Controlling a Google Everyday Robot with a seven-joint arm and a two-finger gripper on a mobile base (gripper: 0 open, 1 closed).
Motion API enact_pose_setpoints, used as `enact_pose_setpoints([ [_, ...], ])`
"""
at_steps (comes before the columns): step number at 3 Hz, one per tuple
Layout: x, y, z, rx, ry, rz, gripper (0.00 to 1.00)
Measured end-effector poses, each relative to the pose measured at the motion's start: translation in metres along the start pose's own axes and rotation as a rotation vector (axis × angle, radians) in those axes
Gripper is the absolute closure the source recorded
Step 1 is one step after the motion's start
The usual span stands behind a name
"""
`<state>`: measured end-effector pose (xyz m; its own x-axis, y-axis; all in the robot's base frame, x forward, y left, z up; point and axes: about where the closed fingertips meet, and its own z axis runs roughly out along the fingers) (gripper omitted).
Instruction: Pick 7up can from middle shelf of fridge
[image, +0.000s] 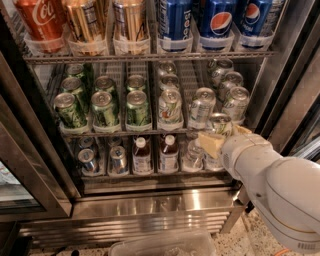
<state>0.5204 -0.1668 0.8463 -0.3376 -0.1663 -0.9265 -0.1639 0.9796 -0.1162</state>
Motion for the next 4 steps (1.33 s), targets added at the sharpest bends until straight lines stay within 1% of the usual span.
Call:
enact_pose_setpoints([
  [1,0.033,0.008,-0.011,-0.101,0.074,0.022,1.0],
  [2,0.047,0.021,-0.012,-0.204,0.104,-0.006,1.0],
  [3,0.047,0.019,-0.012,-0.217,0.105,-0.004,1.0],
  [4,0.058,0.036,-0.007,-0.267,0.13,-0.024,1.0],
])
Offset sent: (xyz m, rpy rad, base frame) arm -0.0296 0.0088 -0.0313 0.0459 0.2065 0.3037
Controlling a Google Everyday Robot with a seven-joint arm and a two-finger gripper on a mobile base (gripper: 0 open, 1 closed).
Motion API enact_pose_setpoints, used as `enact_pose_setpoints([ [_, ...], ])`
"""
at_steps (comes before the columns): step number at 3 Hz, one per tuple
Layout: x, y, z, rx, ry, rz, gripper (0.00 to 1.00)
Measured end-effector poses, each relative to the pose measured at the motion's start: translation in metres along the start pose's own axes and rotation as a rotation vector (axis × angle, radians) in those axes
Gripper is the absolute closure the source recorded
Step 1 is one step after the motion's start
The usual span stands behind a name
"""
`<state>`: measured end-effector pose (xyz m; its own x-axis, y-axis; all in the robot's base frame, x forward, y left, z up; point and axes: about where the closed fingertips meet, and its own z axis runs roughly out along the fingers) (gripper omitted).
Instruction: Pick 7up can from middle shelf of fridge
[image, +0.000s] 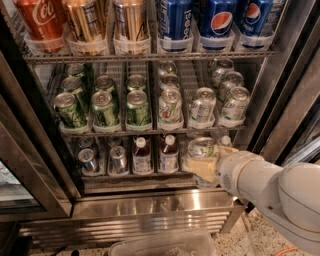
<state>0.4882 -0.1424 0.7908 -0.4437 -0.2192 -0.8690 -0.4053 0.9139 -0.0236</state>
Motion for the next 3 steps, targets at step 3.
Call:
enact_pose_setpoints([
  [3,0.011,0.051,0.016,-0.204,0.033,-0.063,1.0],
])
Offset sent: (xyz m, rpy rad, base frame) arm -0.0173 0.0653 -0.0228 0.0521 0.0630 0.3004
